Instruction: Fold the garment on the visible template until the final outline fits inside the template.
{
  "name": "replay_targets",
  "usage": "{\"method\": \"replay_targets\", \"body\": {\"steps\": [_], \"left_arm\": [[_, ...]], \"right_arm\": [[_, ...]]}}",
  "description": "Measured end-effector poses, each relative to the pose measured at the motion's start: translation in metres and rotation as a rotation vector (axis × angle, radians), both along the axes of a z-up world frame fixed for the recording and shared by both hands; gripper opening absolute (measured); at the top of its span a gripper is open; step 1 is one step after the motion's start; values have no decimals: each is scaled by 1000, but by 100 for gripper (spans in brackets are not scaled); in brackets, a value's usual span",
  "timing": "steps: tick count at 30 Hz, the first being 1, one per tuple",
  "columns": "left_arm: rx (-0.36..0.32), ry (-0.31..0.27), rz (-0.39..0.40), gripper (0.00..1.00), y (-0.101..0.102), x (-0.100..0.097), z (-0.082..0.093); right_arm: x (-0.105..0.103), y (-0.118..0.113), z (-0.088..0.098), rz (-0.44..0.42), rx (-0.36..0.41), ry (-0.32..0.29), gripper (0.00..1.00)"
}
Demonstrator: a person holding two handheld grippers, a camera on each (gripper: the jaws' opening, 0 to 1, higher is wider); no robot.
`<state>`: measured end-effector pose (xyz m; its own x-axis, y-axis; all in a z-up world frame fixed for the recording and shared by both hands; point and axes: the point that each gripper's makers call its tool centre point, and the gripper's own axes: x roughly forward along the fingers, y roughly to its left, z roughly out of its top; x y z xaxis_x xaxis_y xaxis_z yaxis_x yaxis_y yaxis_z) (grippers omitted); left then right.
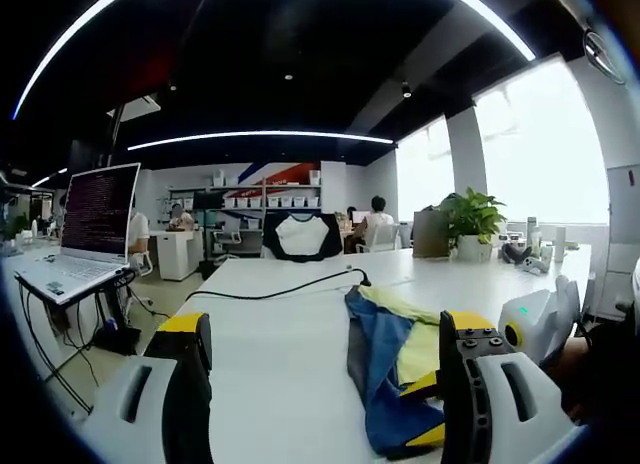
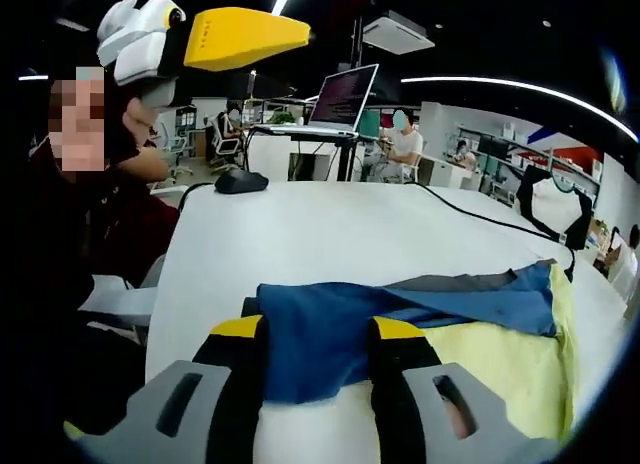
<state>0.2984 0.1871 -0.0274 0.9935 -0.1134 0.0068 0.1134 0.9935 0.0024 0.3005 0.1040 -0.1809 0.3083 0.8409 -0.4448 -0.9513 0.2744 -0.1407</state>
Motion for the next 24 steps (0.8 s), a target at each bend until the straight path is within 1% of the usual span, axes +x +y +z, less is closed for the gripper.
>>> {"method": "replay_targets", "body": {"steps": [1,2,3,5,7,9,11,17,19,22,24], "left_arm": [[-1,0,0,100,0,0,0],[-1,1,0,100,0,0,0],[-1,2,0,100,0,0,-1],[0,5,-1,100,0,0,-1],[-1,4,-1,100,0,-1,-1],[-1,5,0,100,0,-1,-1],[-3,5,1,99,0,-1,-1],[-3,13,0,99,0,0,-4],[-2,17,0,99,0,0,-5],[-4,16,1,99,0,0,-5],[-5,14,2,99,1,0,-4]], "right_arm": [[-1,1,0,12,-7,-16,36],[-4,2,0,28,-13,-25,31],[-7,4,-1,41,-14,-24,27],[-11,6,-2,56,-9,-4,20],[-13,7,-3,62,-9,-7,17],[-15,8,-3,75,-25,-28,14],[-19,9,-4,83,-32,-27,9],[-19,9,-5,83,-32,-26,6],[-19,9,-4,91,-42,-46,5],[-20,10,-4,96,-51,-61,1],[-20,10,-4,95,-53,-67,0]]}}
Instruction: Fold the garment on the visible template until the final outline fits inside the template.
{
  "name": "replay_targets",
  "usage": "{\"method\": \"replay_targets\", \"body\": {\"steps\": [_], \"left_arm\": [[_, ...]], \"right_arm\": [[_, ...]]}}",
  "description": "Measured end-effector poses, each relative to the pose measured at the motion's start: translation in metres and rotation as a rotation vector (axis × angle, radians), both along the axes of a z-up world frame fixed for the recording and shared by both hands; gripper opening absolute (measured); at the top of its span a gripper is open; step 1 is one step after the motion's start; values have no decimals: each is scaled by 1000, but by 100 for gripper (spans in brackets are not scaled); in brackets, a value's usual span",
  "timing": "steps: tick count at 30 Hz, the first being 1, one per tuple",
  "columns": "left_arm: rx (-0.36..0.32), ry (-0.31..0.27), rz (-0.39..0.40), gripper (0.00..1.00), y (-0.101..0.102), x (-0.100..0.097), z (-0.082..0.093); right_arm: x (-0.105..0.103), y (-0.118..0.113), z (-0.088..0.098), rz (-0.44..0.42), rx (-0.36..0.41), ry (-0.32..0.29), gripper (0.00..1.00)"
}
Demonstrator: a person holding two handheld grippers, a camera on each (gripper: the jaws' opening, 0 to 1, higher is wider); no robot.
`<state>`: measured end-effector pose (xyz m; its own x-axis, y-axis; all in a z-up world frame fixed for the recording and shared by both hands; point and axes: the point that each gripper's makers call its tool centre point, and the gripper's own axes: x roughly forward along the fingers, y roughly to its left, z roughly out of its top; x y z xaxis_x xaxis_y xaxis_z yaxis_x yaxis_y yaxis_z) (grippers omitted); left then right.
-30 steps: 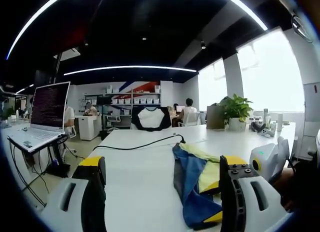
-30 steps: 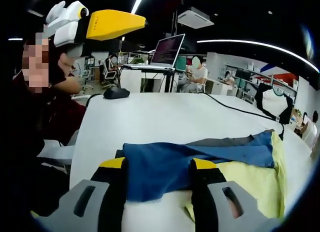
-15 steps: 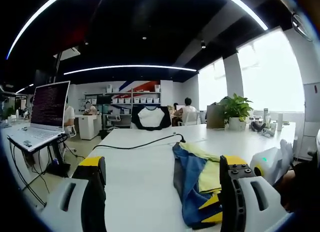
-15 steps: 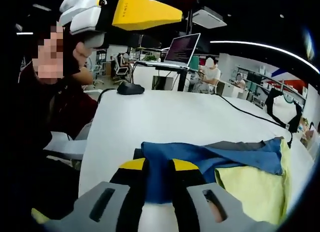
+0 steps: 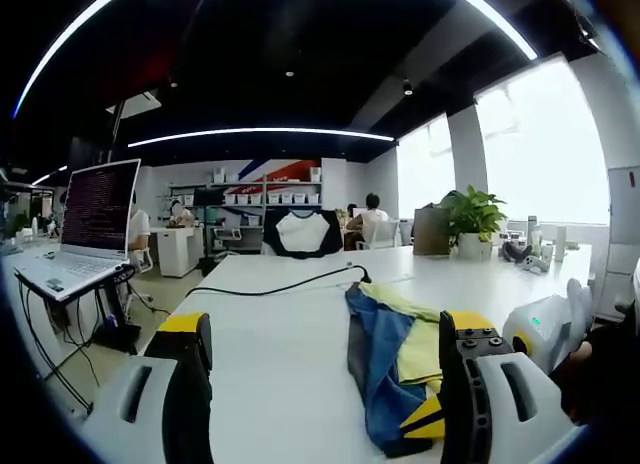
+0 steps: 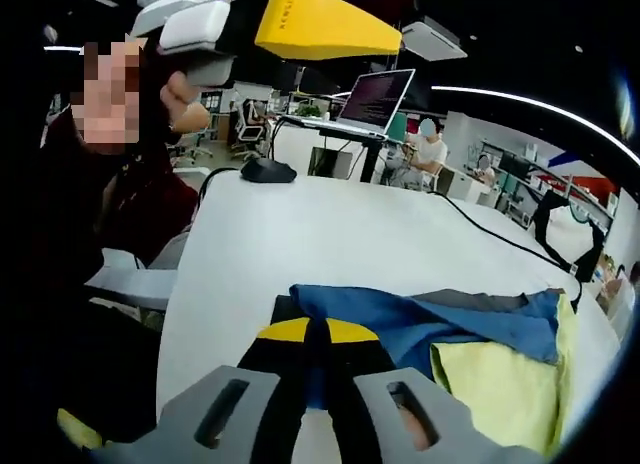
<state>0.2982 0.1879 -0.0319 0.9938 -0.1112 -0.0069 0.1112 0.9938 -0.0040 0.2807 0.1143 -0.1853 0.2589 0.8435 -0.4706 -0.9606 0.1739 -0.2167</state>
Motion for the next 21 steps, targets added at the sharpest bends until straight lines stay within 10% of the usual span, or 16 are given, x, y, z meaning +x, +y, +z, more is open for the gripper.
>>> {"method": "replay_targets", "body": {"steps": [21], "left_arm": [[-8,24,1,99,2,4,-7]], "right_arm": [[23,-22,44,-134,169,143,0]]}}
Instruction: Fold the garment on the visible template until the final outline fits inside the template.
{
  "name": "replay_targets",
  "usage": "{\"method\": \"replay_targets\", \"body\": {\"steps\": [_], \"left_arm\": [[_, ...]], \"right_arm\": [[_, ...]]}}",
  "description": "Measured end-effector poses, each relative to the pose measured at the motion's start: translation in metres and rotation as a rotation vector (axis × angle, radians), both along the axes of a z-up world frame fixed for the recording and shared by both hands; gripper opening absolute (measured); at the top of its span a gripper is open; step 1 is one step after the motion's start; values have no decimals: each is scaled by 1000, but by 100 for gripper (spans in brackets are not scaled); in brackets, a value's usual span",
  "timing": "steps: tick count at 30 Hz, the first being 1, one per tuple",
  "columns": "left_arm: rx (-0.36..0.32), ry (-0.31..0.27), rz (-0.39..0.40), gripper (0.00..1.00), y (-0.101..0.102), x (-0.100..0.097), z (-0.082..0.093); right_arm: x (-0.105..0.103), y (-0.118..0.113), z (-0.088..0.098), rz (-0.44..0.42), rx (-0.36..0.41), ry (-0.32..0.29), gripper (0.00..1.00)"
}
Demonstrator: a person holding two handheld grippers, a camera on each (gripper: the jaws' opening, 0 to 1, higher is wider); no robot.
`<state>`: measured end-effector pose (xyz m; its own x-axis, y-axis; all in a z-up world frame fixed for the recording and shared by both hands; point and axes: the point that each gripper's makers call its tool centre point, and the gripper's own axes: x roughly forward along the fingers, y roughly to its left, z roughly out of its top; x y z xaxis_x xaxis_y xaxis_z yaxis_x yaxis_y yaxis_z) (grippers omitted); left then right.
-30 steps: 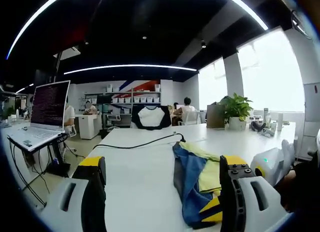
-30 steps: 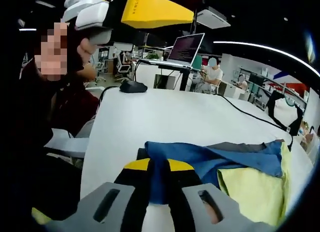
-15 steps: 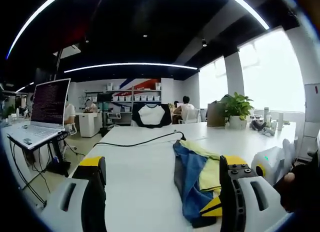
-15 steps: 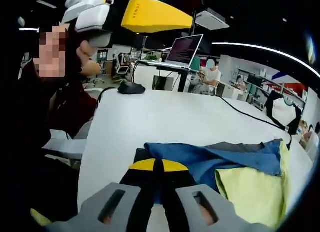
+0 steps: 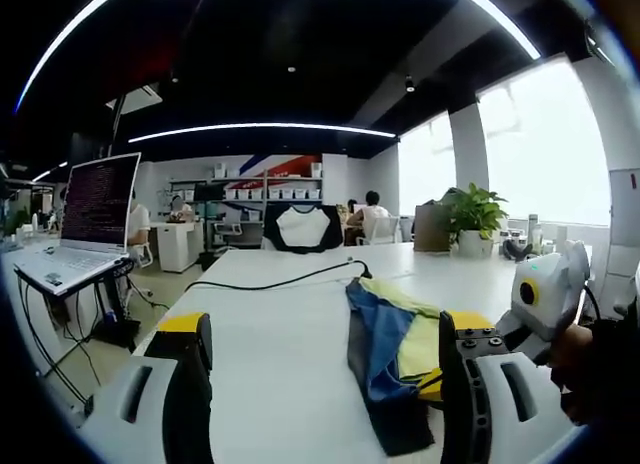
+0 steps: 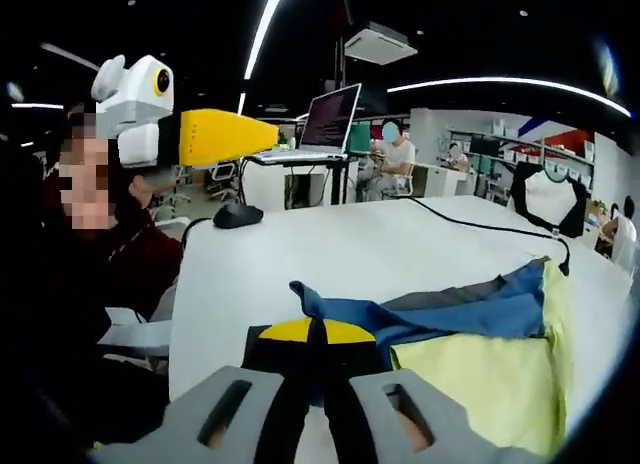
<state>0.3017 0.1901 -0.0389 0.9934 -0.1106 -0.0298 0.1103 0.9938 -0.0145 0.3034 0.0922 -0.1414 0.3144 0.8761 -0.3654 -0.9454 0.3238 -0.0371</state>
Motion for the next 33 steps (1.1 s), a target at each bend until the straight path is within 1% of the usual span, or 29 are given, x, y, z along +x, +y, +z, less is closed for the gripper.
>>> {"method": "replay_targets", "body": {"steps": [3,6,9,10,12,13,16,18,25,28,33], "left_arm": [[3,6,3,99,1,1,-2],[-5,12,1,99,1,3,-5],[-10,21,-2,99,1,4,-5],[-9,22,-5,99,-1,3,-4],[9,8,-12,99,-4,2,0],[12,8,-14,99,-5,3,0],[22,16,-29,99,-8,5,-2],[25,29,-41,99,-12,6,-5],[13,31,-60,99,-17,7,-6],[12,31,-60,99,-17,7,-7],[13,34,-62,99,-18,7,-8]], "right_arm": [[5,-6,11,-7,15,-5,0],[12,-13,29,-24,42,-6,0],[20,-18,44,-35,43,-44,0],[24,-23,52,-50,47,-58,0],[29,-30,63,-65,53,-70,0],[30,-31,65,-69,54,-74,0],[38,-39,77,-94,53,-104,0],[42,-43,89,-110,69,-118,0],[51,-58,112,-152,76,-166,0],[55,-63,119,-169,82,-179,0],[66,-79,134,-214,85,-216,0]]}}
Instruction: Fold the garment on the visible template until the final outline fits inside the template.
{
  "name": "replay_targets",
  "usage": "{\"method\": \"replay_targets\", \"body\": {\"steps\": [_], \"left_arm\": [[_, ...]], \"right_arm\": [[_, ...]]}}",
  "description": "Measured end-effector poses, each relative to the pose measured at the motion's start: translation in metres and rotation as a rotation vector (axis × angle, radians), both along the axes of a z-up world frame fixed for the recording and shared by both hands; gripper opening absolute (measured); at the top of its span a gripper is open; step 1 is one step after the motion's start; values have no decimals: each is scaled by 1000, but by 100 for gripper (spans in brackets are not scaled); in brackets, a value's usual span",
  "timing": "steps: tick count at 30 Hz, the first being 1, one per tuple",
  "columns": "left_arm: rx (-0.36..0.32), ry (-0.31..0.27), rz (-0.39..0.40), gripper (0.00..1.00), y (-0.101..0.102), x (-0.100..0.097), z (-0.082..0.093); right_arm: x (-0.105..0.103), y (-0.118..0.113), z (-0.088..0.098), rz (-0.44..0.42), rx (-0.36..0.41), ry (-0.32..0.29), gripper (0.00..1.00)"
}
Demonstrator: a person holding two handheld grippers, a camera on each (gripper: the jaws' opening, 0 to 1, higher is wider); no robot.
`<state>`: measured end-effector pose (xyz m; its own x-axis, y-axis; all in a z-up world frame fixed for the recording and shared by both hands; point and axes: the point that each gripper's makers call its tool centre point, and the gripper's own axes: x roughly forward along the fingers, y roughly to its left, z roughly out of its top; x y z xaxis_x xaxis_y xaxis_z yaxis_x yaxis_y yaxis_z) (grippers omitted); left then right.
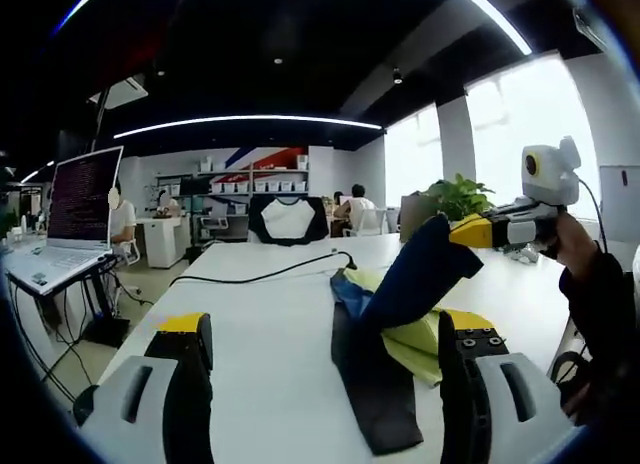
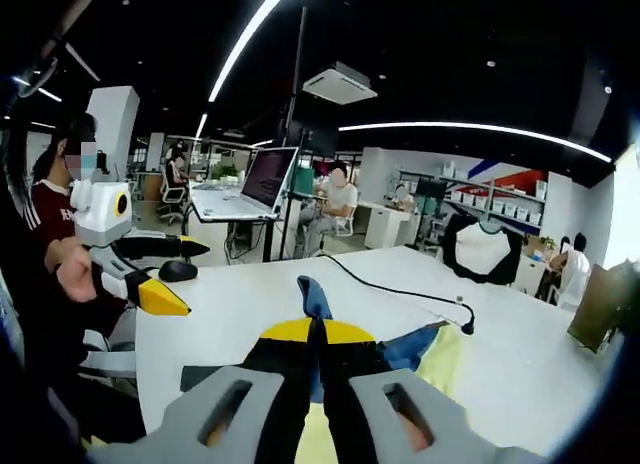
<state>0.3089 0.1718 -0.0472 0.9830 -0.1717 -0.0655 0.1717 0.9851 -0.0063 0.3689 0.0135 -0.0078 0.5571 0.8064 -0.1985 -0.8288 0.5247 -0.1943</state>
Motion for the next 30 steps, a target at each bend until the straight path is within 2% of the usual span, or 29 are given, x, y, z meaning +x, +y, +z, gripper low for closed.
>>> {"method": "replay_targets", "body": {"steps": [9,17,25,30], "left_arm": [[-1,10,-2,99,1,1,-4],[-4,14,-3,99,1,1,-6],[-10,30,-5,98,-3,4,-13],[-29,36,-27,98,-8,4,-14]], "right_arm": [[18,-24,27,-63,1,-69,0],[34,-50,42,-121,-22,-105,0],[54,-88,58,-210,-51,-142,0],[64,-114,66,-296,-105,-203,0]]}}
